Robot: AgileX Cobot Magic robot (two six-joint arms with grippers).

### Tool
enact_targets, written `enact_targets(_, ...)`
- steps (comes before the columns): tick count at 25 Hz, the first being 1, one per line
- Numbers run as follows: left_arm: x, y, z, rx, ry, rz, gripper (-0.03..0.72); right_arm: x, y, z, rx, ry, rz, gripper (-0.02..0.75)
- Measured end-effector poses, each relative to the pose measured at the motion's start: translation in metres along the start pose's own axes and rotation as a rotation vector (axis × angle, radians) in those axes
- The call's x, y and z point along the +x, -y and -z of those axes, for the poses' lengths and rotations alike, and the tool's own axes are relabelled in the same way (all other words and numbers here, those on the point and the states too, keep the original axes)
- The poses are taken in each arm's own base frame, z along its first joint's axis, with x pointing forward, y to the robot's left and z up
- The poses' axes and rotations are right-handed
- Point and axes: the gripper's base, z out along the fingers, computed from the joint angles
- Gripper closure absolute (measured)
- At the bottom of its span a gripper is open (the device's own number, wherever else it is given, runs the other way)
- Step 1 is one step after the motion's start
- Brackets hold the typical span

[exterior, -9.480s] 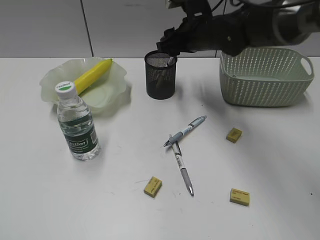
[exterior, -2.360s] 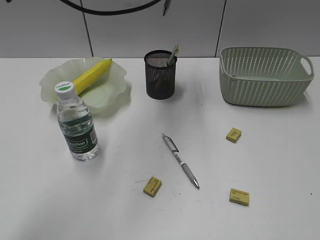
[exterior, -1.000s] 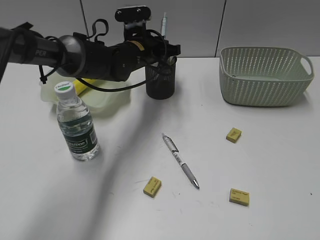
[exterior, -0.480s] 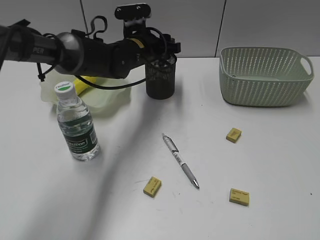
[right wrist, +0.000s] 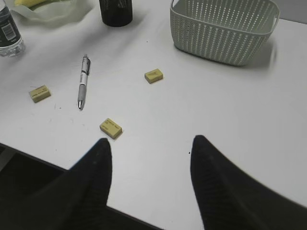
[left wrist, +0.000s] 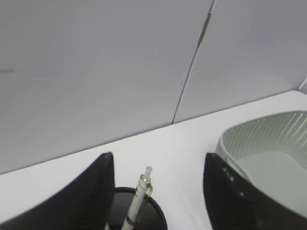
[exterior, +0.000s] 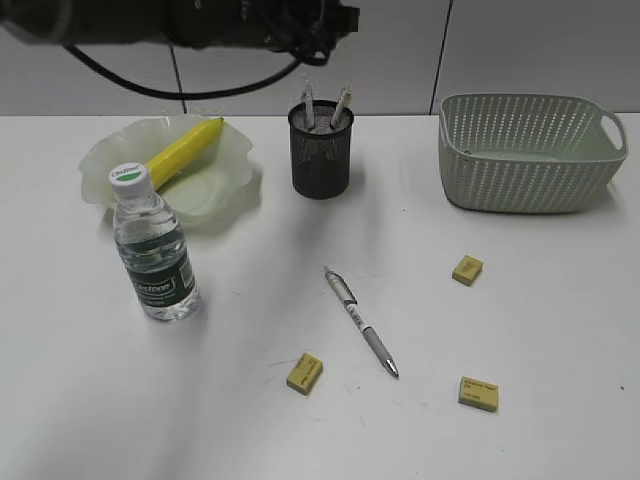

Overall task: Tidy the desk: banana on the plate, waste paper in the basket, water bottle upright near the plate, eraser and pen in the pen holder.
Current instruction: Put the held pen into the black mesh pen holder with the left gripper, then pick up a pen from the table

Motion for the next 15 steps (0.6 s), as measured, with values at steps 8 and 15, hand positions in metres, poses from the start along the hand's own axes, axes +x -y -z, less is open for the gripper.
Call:
enact_targets(8, -0.041, 0.008, 0.072, -0.039, -0.223, -0.122, 0.247, 0.000, 0.000, 0.000, 0.000, 0.000, 0.000, 0.314)
enact_targets(15, -0.051, 0.008, 0.130, -0.088, -0.471, -0.129, 0.257, 0.000, 0.000, 0.000, 0.000, 0.000, 0.000, 0.315)
